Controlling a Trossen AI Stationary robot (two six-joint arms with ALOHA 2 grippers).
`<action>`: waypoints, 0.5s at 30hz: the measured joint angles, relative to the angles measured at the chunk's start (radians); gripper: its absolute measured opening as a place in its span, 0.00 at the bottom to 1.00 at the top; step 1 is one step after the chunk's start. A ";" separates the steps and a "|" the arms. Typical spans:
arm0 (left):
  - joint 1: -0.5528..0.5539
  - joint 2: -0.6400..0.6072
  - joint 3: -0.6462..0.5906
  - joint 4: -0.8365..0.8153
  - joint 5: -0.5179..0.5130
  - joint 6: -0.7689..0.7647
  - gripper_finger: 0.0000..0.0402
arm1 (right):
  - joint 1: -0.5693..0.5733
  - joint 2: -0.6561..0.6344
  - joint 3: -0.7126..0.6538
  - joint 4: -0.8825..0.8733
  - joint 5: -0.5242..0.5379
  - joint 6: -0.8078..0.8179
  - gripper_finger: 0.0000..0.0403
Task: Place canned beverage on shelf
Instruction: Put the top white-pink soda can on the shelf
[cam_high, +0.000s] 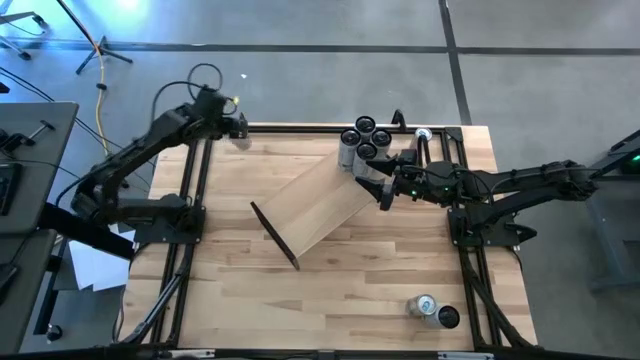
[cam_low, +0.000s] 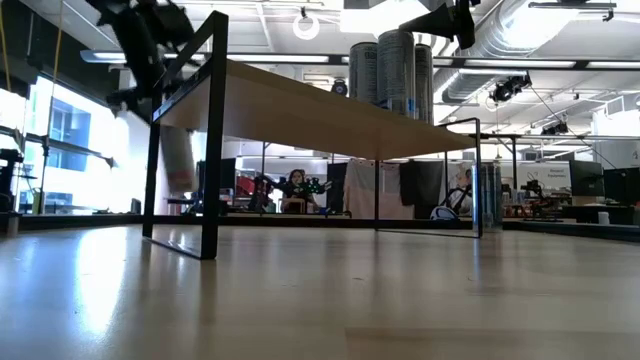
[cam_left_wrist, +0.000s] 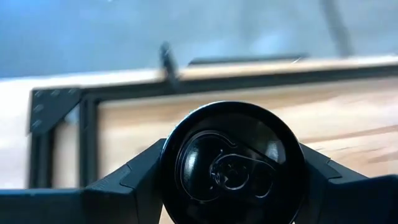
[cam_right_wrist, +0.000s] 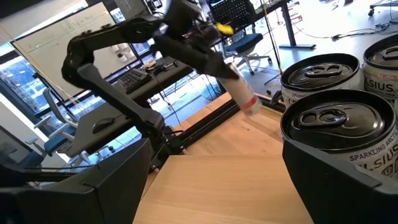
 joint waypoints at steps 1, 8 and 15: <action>0.000 -0.032 0.000 0.013 0.020 -0.004 0.56 | 0.000 0.000 0.000 0.000 0.000 0.013 0.87; -0.012 -0.232 0.002 0.107 0.224 -0.007 0.56 | 0.000 0.000 0.000 0.000 0.000 0.074 0.87; -0.102 -0.367 0.002 0.130 0.370 -0.041 0.56 | 0.000 0.000 0.000 0.061 0.001 0.075 0.87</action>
